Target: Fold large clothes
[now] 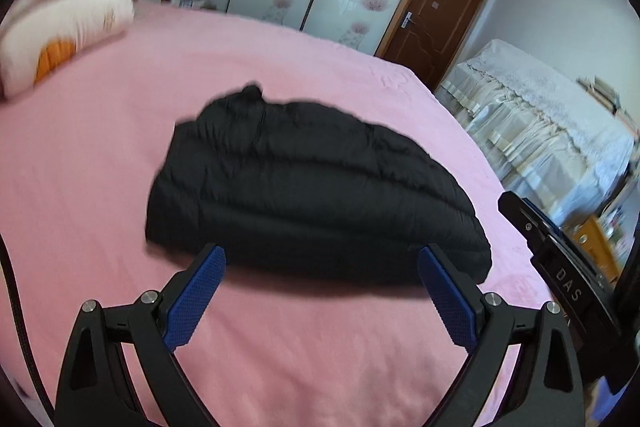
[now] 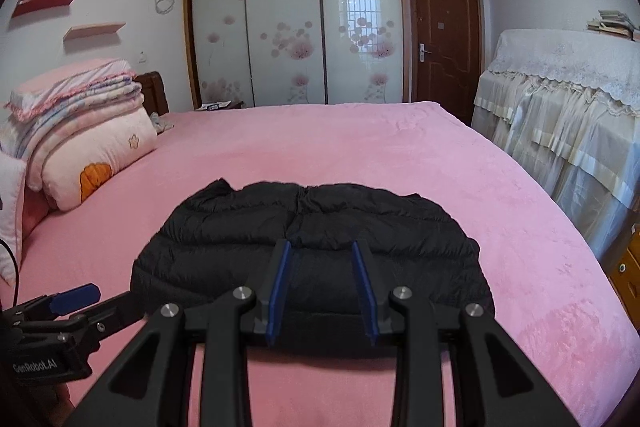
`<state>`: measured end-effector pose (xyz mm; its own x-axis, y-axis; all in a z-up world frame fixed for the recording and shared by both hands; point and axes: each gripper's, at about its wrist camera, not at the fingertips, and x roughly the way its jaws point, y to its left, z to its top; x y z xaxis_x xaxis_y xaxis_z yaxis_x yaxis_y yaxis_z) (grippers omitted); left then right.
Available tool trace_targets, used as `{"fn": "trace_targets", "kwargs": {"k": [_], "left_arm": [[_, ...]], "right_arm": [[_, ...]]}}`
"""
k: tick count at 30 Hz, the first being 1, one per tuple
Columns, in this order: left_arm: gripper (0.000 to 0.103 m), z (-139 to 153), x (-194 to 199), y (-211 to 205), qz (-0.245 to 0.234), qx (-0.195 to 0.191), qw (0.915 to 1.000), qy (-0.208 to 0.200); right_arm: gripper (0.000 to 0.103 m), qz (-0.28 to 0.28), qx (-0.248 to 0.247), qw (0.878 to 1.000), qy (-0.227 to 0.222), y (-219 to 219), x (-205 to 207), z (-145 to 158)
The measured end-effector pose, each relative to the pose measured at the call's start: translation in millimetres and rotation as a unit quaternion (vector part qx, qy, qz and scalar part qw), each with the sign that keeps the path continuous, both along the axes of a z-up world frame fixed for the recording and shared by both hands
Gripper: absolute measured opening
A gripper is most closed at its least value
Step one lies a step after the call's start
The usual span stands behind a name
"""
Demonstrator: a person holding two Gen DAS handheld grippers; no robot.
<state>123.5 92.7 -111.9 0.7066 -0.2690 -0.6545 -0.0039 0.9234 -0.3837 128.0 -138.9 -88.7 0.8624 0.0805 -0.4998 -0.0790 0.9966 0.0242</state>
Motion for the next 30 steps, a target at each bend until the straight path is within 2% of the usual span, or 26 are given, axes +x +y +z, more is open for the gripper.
{"fn": "trace_targets", "kwargs": {"k": [3, 6, 10, 15, 19, 30], "left_arm": [[0.097, -28, 5, 18, 0.015, -0.042, 0.9987, 0.026], [0.096, -58, 15, 37, 0.028, -0.115, 0.9917, 0.049], [0.096, -99, 31, 53, 0.047, -0.183, 0.9787, 0.079], [0.096, -139, 52, 64, 0.063, -0.268, 0.9572, 0.090], [0.096, -162, 70, 67, 0.078, -0.305, 0.9451, 0.087], [0.096, -194, 117, 69, 0.093, -0.359, 0.9273, 0.051]], "right_arm": [[0.032, 0.018, 0.003, 1.000, 0.014, 6, 0, -12], [0.032, 0.028, 0.006, 0.999, 0.033, 11, 5, -25], [0.032, 0.036, 0.019, 0.998, 0.052, 14, 13, -39], [0.032, 0.054, 0.018, 0.996, 0.067, 21, 20, -54], [0.031, 0.060, 0.014, 0.995, 0.075, 25, 27, -64], [0.031, 0.051, 0.022, 0.994, 0.091, 22, 63, -85]]}}
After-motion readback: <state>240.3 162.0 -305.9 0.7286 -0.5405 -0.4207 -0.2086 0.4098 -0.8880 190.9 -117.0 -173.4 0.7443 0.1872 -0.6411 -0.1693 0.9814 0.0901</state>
